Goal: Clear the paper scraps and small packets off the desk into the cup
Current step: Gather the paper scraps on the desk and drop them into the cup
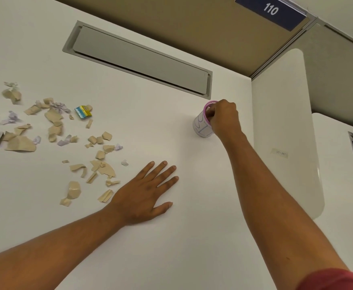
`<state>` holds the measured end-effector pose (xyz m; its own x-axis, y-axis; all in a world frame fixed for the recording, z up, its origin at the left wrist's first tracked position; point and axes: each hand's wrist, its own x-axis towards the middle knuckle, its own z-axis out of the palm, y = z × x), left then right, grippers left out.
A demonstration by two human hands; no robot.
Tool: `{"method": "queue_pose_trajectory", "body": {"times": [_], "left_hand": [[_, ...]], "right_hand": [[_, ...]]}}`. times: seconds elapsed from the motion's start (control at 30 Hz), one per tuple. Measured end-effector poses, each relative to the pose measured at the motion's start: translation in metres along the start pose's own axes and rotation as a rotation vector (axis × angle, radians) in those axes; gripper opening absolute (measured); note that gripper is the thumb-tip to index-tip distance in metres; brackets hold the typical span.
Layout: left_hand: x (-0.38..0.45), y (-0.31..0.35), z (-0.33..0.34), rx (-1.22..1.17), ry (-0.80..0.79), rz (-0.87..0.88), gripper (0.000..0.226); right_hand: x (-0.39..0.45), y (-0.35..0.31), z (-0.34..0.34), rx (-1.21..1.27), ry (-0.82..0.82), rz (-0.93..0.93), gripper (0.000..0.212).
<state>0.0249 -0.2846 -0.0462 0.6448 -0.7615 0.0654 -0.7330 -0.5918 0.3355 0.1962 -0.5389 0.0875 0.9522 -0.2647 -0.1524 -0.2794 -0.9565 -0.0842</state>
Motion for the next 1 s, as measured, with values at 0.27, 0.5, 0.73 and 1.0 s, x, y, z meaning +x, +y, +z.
{"method": "queue_pose_trajectory", "body": {"times": [0.27, 0.5, 0.73, 1.0], "left_hand": [[-0.007, 0.003, -0.024, -0.188, 0.156, 0.079, 0.052], [-0.093, -0.028, -0.071, -0.082, 0.435, -0.174, 0.013], [-0.191, -0.069, -0.085, -0.212, 0.285, -0.49, 0.035], [-0.136, -0.088, -0.088, -0.227, 0.276, -0.484, 0.02]], "right_hand": [[-0.069, -0.03, -0.019, 0.629, 0.484, -0.078, 0.015], [-0.178, -0.086, 0.052, 0.734, -0.026, -0.161, 0.027], [-0.256, -0.132, 0.116, 0.776, -0.305, -0.132, 0.065], [-0.228, -0.181, 0.12, 0.882, -0.174, -0.085, 0.043]]}}
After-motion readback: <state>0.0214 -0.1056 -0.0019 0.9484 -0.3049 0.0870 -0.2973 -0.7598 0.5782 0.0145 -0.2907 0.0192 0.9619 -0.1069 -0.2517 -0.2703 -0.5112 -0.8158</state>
